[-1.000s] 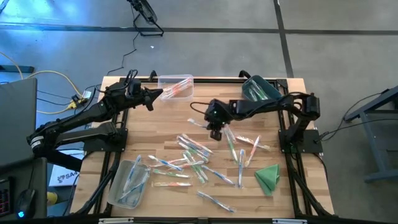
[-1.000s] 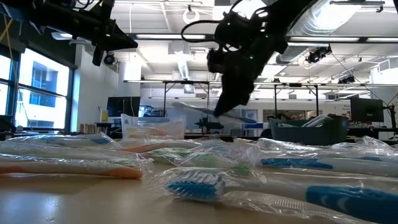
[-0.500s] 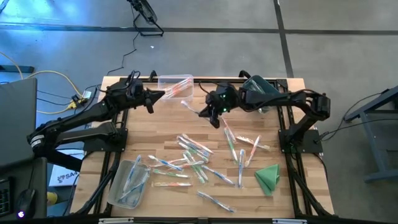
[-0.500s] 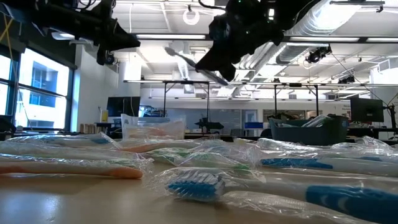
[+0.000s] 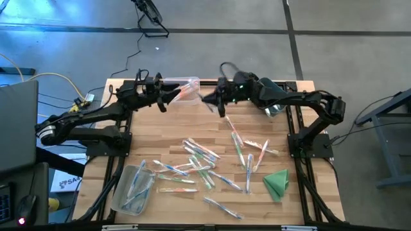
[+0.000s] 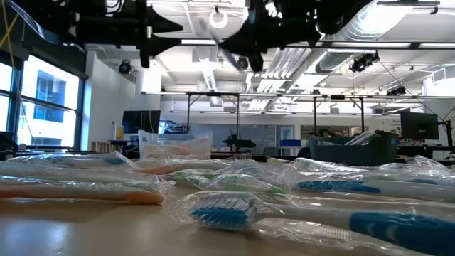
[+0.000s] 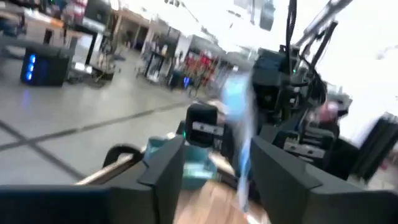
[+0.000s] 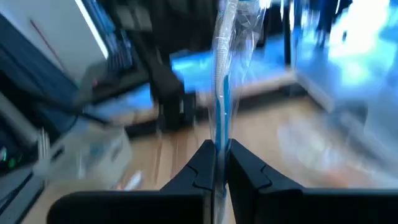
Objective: Pick & Place Toothbrushes
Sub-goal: Put the blue toothbrush into the gray bin
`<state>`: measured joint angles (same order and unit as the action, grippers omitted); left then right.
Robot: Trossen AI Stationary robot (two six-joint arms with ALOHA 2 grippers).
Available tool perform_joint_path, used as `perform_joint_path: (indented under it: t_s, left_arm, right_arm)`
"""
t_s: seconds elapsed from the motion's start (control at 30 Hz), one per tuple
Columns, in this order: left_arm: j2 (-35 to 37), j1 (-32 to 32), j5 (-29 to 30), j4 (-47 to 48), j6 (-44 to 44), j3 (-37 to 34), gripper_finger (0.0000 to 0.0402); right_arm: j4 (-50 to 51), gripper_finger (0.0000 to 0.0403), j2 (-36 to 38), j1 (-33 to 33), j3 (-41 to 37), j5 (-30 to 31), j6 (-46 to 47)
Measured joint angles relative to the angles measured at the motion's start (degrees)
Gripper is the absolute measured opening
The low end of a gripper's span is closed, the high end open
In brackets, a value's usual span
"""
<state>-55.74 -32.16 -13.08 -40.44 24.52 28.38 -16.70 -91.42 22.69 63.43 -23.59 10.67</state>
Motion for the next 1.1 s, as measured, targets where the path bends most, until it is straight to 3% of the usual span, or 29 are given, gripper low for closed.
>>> perform_joint_path:
  t_s: [0.13, 0.33, 0.7, 1.1]
  left_arm:
    - [-3.4, 0.0, 0.0, -7.4, 1.0, 0.0, 0.0204]
    - [-7.3, 0.4, -2.3, -14.1, 0.8, 0.2, 0.0207]
    - [-11.4, 8.2, -0.2, -9.8, -8.2, 8.5, 0.0207]
    - [-14.9, 11.8, 2.5, -6.0, -7.2, 12.9, 0.0207]
  right_arm:
    - [-4.1, 0.0012, 1.1, 0.7, 0.1, 0.6, -0.2]
    - [-4.3, 0.0012, 1.1, 0.7, 0.0, 0.6, 0.5]
    - [-4.3, 0.0012, 1.0, 0.6, 0.0, -2.0, -2.1]
    - [-3.7, 0.0012, 1.0, 0.2, 0.0, -3.7, -5.0]
